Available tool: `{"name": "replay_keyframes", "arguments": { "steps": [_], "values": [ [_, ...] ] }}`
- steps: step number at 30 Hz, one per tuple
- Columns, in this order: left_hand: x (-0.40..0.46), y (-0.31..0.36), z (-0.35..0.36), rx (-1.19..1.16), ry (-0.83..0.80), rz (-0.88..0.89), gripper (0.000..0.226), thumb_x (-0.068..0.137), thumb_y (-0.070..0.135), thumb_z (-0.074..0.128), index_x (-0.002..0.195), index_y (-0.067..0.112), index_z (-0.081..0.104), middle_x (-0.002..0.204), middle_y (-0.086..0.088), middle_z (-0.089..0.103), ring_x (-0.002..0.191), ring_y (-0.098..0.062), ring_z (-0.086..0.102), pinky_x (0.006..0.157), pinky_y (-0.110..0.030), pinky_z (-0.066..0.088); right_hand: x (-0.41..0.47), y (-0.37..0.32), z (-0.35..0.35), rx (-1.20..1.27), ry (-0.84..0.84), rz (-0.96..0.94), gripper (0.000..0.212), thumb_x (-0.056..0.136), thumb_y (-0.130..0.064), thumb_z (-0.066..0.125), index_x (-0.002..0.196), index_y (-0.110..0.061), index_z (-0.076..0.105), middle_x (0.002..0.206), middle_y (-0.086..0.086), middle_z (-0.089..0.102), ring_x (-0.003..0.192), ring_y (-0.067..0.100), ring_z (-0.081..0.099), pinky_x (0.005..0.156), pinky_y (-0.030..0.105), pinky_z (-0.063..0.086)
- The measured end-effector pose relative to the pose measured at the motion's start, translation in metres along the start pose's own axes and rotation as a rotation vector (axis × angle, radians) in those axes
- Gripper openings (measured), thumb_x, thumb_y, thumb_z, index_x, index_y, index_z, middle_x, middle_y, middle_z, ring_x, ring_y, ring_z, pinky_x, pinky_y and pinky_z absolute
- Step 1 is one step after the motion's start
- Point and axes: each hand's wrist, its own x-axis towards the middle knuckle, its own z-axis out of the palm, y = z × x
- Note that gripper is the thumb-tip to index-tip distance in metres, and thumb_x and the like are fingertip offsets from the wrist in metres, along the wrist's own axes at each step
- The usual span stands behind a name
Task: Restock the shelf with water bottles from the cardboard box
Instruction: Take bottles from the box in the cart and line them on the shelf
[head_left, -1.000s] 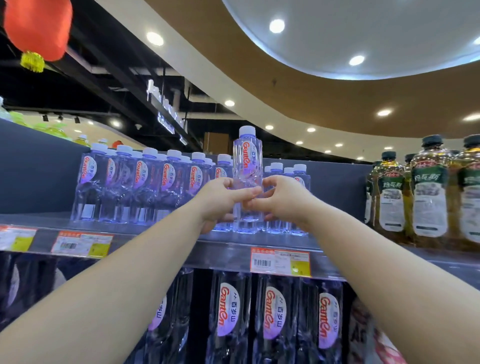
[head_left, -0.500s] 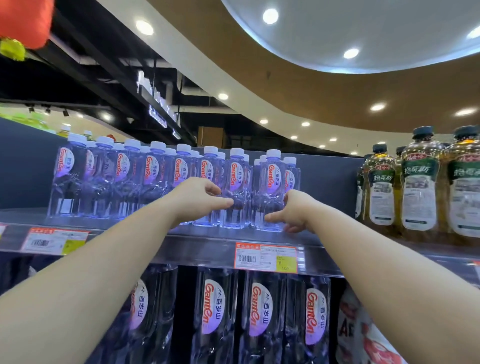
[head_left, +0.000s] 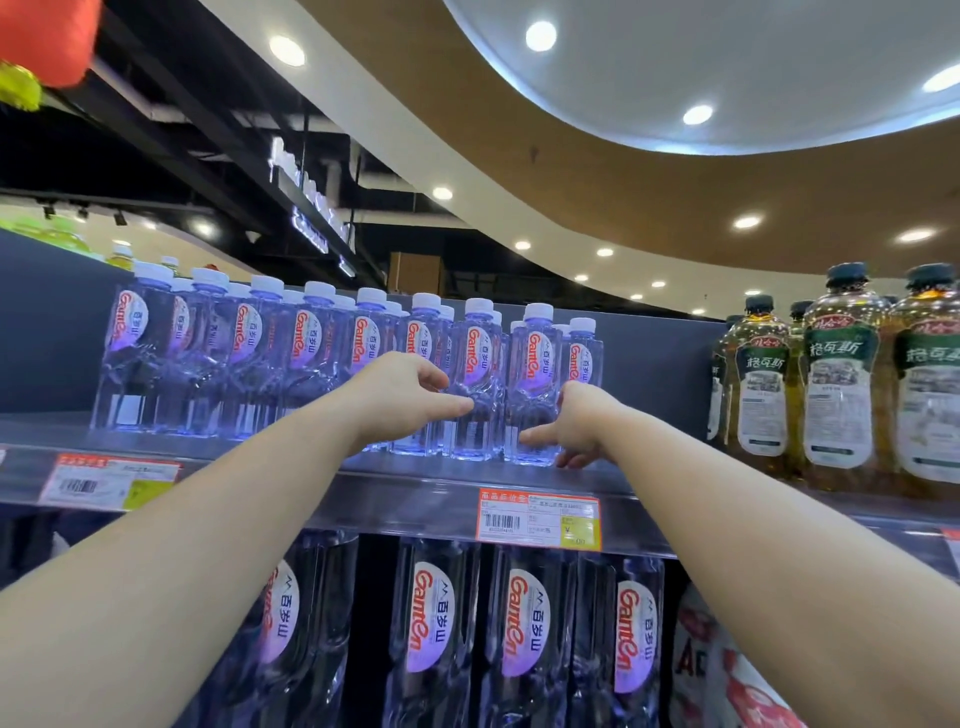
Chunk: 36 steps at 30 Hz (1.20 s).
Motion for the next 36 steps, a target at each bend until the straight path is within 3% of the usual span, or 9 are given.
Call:
{"name": "replay_keyframes", "arguments": {
  "steps": [5, 11, 16, 23, 28, 32, 36],
  "values": [
    [-0.006, 0.004, 0.000, 0.012, -0.028, 0.011, 0.061, 0.083, 0.044, 0.073, 0.133, 0.012, 0.057, 0.128, -0.003, 0.062, 0.104, -0.019, 0.060, 0.092, -0.035, 0.052, -0.001, -0.005, 0.003, 0.016, -0.017, -0.003, 0.067, 0.083, -0.036, 0.074, 0.130, -0.004, 0.039, 0.098, 0.016, 0.065, 0.091, 0.030, 0.073, 0.084, 0.045, 0.059],
    [-0.015, 0.001, -0.004, 0.060, -0.067, 0.022, 0.060, 0.086, 0.043, 0.070, 0.136, 0.012, 0.055, 0.129, -0.002, 0.062, 0.114, -0.017, 0.058, 0.101, -0.032, 0.046, -0.002, -0.005, 0.007, 0.000, -0.021, 0.029, 0.060, 0.083, -0.040, 0.073, 0.120, -0.003, 0.046, 0.100, 0.017, 0.067, 0.091, 0.031, 0.073, 0.083, 0.045, 0.059],
    [-0.015, -0.004, 0.000, 0.140, -0.082, 0.036, 0.057, 0.087, 0.043, 0.069, 0.133, 0.012, 0.055, 0.123, -0.001, 0.064, 0.113, -0.018, 0.059, 0.098, -0.031, 0.046, -0.025, -0.005, -0.007, -0.196, 0.167, -0.044, 0.080, 0.085, -0.052, 0.066, 0.144, -0.008, 0.038, 0.141, 0.011, 0.052, 0.124, 0.027, 0.054, 0.102, 0.037, 0.046],
    [-0.036, 0.035, 0.031, 0.363, -0.047, 0.121, 0.058, 0.091, 0.052, 0.055, 0.135, 0.015, 0.050, 0.135, -0.004, 0.058, 0.123, -0.026, 0.053, 0.099, -0.040, 0.045, -0.096, 0.018, -0.025, -0.171, 0.249, -0.098, 0.059, 0.097, -0.047, 0.047, 0.146, -0.016, 0.038, 0.144, 0.005, 0.050, 0.129, 0.025, 0.049, 0.102, 0.034, 0.040],
    [-0.072, 0.096, 0.075, 0.388, -0.037, 0.203, 0.057, 0.091, 0.053, 0.053, 0.133, 0.015, 0.051, 0.134, -0.009, 0.057, 0.125, -0.032, 0.050, 0.101, -0.045, 0.044, -0.165, 0.076, -0.059, -0.218, 0.276, -0.076, 0.062, 0.098, -0.050, 0.043, 0.150, -0.019, 0.032, 0.153, 0.003, 0.039, 0.137, 0.024, 0.040, 0.109, 0.034, 0.034],
    [-0.125, 0.171, 0.144, 0.362, -0.097, 0.283, 0.062, 0.092, 0.052, 0.052, 0.140, 0.013, 0.047, 0.141, -0.012, 0.052, 0.131, -0.033, 0.046, 0.106, -0.045, 0.041, -0.242, 0.156, -0.101, -0.289, 0.281, 0.022, 0.061, 0.098, -0.050, 0.042, 0.150, -0.020, 0.032, 0.152, 0.003, 0.040, 0.132, 0.026, 0.045, 0.105, 0.038, 0.040],
    [-0.185, 0.257, 0.236, 0.350, -0.215, 0.427, 0.058, 0.090, 0.057, 0.052, 0.126, 0.012, 0.056, 0.130, -0.014, 0.058, 0.123, -0.035, 0.051, 0.101, -0.045, 0.044, -0.329, 0.258, -0.146, -0.392, 0.320, 0.165, 0.062, 0.096, -0.050, 0.045, 0.149, -0.019, 0.035, 0.151, 0.004, 0.042, 0.139, 0.026, 0.036, 0.112, 0.042, 0.033]
  ]
}}
